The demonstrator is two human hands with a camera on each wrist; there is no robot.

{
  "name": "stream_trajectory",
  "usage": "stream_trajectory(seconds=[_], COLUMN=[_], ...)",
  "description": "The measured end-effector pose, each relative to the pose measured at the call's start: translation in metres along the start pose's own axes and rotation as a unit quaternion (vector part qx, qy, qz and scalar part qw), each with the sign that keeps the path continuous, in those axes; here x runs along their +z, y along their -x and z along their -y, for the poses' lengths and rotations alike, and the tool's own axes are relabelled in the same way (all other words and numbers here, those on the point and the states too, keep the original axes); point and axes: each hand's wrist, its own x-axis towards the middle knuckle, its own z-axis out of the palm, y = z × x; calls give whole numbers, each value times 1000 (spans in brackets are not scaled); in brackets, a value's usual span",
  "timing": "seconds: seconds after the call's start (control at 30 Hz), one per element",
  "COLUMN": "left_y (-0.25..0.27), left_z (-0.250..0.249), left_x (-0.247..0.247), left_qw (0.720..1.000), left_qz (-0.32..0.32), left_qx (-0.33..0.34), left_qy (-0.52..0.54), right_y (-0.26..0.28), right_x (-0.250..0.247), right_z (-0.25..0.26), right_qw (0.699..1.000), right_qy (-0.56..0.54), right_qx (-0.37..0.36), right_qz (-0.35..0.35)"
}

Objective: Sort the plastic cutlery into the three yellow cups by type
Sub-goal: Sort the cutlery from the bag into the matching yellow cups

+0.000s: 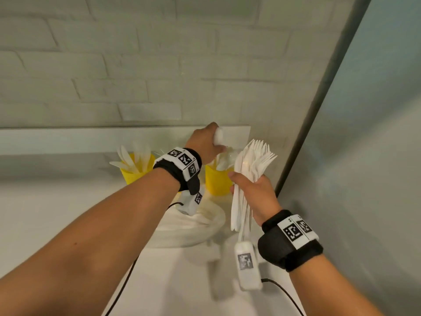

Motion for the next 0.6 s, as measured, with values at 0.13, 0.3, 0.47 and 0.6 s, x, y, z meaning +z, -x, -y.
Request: stream_trajectory(seconds=[0.13,0.3,0.47,0.6], left_y=[2,-1,-8,-2], left_z=[12,12,2,2], left_x=[13,24,17,-7], left_qw=[993,987,987,986], left_qz=[10,13,78,87], left_qx=[0,13,-33,-58], left_qy=[-115,-163,-139,-128], right_y=[-3,-10,-16,-23], right_x=[-7,-12,-14,-16], right_z=[0,0,-1,-1], right_qw=[1000,999,999,999], right_qy=[-5,3,2,4], right_qx=[0,-1,-1,1], right_qz=[17,32,42,43])
